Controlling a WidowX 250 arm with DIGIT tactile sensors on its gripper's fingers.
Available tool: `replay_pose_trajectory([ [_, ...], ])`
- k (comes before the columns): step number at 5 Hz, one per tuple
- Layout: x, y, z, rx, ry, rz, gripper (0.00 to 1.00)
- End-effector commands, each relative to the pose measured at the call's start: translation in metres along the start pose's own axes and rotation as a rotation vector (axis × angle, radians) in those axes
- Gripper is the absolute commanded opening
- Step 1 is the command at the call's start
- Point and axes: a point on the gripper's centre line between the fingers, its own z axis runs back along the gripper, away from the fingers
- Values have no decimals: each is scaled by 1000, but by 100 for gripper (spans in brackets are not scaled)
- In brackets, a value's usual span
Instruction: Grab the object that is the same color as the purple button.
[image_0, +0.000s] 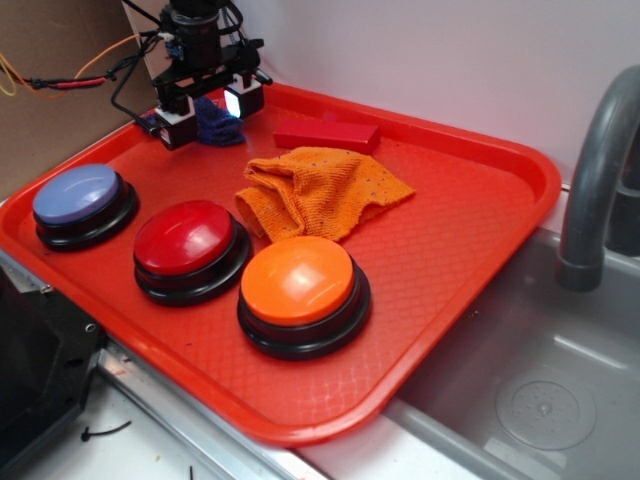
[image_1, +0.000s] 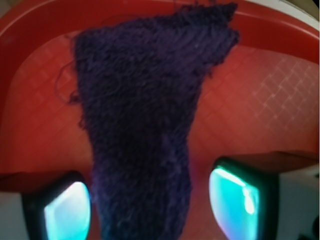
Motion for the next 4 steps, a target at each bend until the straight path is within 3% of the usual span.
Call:
replay_pose_trajectory([
  [1,15,15,-4,-44,-13,9,100],
  [2,18,16,-11,-77,-3,41,12],
  [3,18,17,-10,-76,-18,49,0],
  [4,18,19,-7,-86,-22,54,0],
])
